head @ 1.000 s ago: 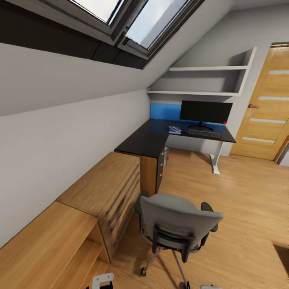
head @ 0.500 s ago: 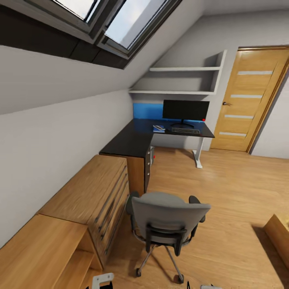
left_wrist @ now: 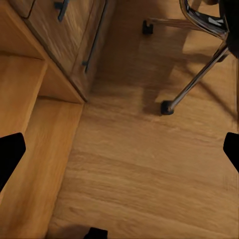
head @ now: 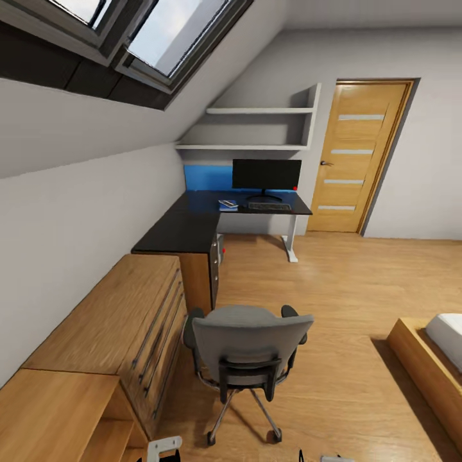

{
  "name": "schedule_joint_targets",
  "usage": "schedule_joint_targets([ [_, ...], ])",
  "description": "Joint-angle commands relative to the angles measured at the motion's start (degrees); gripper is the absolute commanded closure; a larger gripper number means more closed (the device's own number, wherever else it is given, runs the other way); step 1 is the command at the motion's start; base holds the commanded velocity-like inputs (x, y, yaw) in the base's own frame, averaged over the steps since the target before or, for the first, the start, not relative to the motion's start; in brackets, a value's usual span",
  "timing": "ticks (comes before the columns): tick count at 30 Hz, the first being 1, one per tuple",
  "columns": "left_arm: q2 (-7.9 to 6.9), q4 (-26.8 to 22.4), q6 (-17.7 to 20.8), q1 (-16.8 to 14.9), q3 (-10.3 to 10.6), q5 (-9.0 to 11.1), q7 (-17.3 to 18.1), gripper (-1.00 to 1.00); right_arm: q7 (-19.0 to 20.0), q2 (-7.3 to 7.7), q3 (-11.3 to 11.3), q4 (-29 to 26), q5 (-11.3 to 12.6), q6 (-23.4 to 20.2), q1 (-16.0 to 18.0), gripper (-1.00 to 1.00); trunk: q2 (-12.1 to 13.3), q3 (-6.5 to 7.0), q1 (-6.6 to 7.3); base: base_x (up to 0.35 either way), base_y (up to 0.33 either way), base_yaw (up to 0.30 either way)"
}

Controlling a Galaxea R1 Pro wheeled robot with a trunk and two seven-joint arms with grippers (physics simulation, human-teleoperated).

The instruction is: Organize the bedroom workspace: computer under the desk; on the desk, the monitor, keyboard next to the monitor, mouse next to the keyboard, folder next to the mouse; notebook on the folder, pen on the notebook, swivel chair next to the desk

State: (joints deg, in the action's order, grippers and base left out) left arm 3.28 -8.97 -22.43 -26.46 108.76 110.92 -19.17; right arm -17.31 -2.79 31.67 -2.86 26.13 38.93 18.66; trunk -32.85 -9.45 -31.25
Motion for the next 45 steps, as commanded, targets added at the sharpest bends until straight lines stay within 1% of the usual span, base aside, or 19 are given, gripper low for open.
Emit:
schedule_joint_targets([
  [1,-0.02,-0.17,-0.24,-0.07,0.49,0.26,-0.43,-1.00,-0.36,-0.02,0.50,0.05,0.24,0.11,0.06,-1.00,-0.09,-0.10,-0.02,0.000,0.070,-0.298],
  [7,-0.03,-0.17,-0.24,-0.08,0.49,0.26,-0.43,-1.00,-0.36,-0.02,0.57,0.05,0.24,0.17,0.06,-1.00,-0.09,-0.35,-0.02,-0.001,0.022,-0.180],
  [14,-0.03,-0.17,-0.26,-0.08,0.49,0.26,-0.43,-1.00,-0.36,-0.02,0.61,0.05,0.22,0.18,0.06,-1.00,-0.09,-0.70,-0.02,-0.075,0.132,0.025],
  [30,0.01,0.00,-0.81,-0.08,0.40,0.27,-0.60,-1.00,-0.27,0.21,0.59,0.30,-0.20,0.19,0.03,-1.00,-0.09,-0.73,-0.02,-0.006,0.009,0.002],
  [36,-0.02,0.01,-0.83,-0.08,0.40,0.26,-0.64,-1.00,-0.26,0.24,0.58,0.31,-0.20,0.18,0.03,-1.00,-0.09,-0.73,-0.02,-0.120,0.065,0.000],
  [45,0.05,0.01,-0.85,-0.07,0.40,0.26,-0.69,-1.00,-0.24,0.28,0.58,0.39,-0.20,0.18,0.04,-1.00,-0.09,-0.73,-0.02,-0.027,0.010,0.000],
])
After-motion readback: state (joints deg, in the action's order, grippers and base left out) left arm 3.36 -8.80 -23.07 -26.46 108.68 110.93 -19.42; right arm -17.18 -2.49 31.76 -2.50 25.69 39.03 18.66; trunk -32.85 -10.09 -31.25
